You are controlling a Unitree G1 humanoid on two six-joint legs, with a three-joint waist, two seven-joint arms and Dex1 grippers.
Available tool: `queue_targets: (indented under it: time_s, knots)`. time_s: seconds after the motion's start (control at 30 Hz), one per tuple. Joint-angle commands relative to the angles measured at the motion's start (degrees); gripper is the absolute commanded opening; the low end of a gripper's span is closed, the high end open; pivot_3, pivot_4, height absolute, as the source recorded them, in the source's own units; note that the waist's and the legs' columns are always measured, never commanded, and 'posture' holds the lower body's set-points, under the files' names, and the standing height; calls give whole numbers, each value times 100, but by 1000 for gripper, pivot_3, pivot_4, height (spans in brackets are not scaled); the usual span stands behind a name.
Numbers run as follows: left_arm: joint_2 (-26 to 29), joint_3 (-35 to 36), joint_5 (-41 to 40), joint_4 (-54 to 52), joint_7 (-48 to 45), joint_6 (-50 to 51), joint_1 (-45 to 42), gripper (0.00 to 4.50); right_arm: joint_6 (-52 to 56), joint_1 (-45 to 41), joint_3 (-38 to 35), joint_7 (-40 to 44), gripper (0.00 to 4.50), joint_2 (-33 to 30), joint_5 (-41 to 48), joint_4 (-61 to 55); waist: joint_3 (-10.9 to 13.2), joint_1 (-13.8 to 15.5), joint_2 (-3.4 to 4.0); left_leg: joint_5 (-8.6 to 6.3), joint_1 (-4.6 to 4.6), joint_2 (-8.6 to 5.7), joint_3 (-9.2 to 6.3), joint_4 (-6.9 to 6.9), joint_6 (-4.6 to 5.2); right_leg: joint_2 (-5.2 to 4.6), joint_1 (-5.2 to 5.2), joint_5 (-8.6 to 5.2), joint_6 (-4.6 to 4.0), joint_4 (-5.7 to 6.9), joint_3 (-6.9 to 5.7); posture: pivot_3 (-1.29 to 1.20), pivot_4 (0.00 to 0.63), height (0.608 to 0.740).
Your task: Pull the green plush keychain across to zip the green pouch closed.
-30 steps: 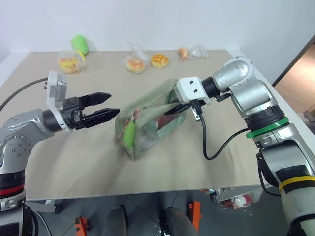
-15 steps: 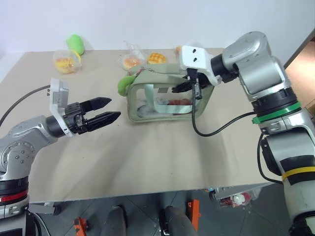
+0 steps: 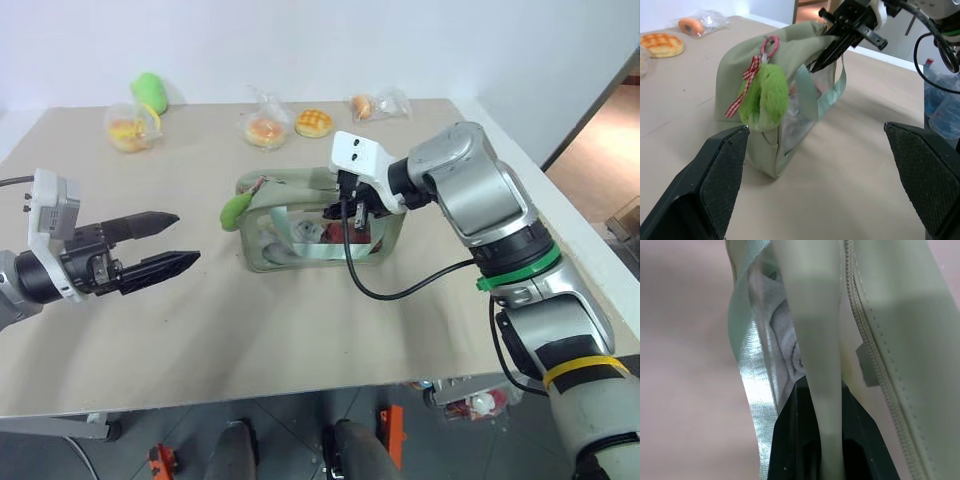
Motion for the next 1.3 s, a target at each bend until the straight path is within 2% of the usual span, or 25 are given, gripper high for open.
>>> queue_targets:
  time_s: [0.03, 0.23, 0.43, 0.53, 0.63, 0.73, 0.8, 0.9, 1.1, 1.3]
  knots:
    - [41, 72, -76, -144, 60, -36, -61, 4500, 64, -347, -197, 91, 44, 166, 363, -159, 0, -41, 0, 1, 1, 1, -3, 0, 1, 5, -4, 5, -3, 0, 3, 0, 150, 740]
    - [-49, -85, 10, 12, 98, -114, -175, 4500, -279, -292, -140, 136, 44, 35, 465, -183, 0, -23, -1, 1, -16, 6, -13, -2, 2, 37, -36, 14, 0, 2, 37, 0, 150, 740]
    - [-140, -161, 27, 165, 130, -152, -302, 4500, -759, -181, -178, 126, 1972, -131, 508, 0, -1, -19, -2, 0, -35, 0, -4, -3, 1, 38, -52, 17, 3, 1, 56, 0, 150, 740]
    - [-172, -167, 34, 298, 138, -140, -412, 4500, -356, -404, -322, 16, 1972, -63, 629, 344, -1, -19, -2, 0, -35, 1, -4, -2, 1, 41, -52, 16, 4, 1, 56, 0, 150, 740]
    - [-181, -160, 4, 353, 113, -116, -488, 4500, -593, -518, -480, 80, 1972, -105, 760, 452, -1, -19, -2, 0, -35, 1, -4, -1, 1, 42, -54, 18, 7, 1, 57, 0, 150, 740]
    - [-127, -146, 50, 506, 59, -121, -567, 4500, -108, -1159, -1511, 1077, 1972, -508, 1947, 766, 4, -8, 3, 1, -40, 1, -1, -2, 3, 42, -61, 21, 11, 2, 59, 0, 150, 740]
    - [-103, -100, 71, 620, 33, -118, -584, 4500, -154, -1164, -1941, 1563, 1972, -828, 2490, 685, 3, 20, 2, 3, -59, 0, -2, -1, 4, 42, -72, 28, 1, 4, 59, 0, 150, 740]
    - [-119, -55, 49, 747, 56, -94, -622, 4500, -384, -782, -2041, 1883, 1972, -1265, 2679, 392, -18, 68, -33, -16, -53, 0, -3, -2, 1, 41, -62, 19, -10, 0, 59, 0, 150, 740]
    - [-147, -135, 165, 908, 4, -142, -599, 4500, -1046, 475, -2060, 1583, 1972, -1926, 2407, -111, -14, 57, -26, -25, -47, 0, 7, 5, 4, 41, -66, 11, -5, 2, 71, 0, 150, 740]
    - [-161, -269, 255, 1080, -51, -133, -699, 4500, -1357, 1149, -2108, 936, 1972, -1938, 2184, -145, -12, 29, -22, -23, -45, 1, 8, 5, 3, 50, -71, 3, 15, 7, 80, 0, 150, 740]
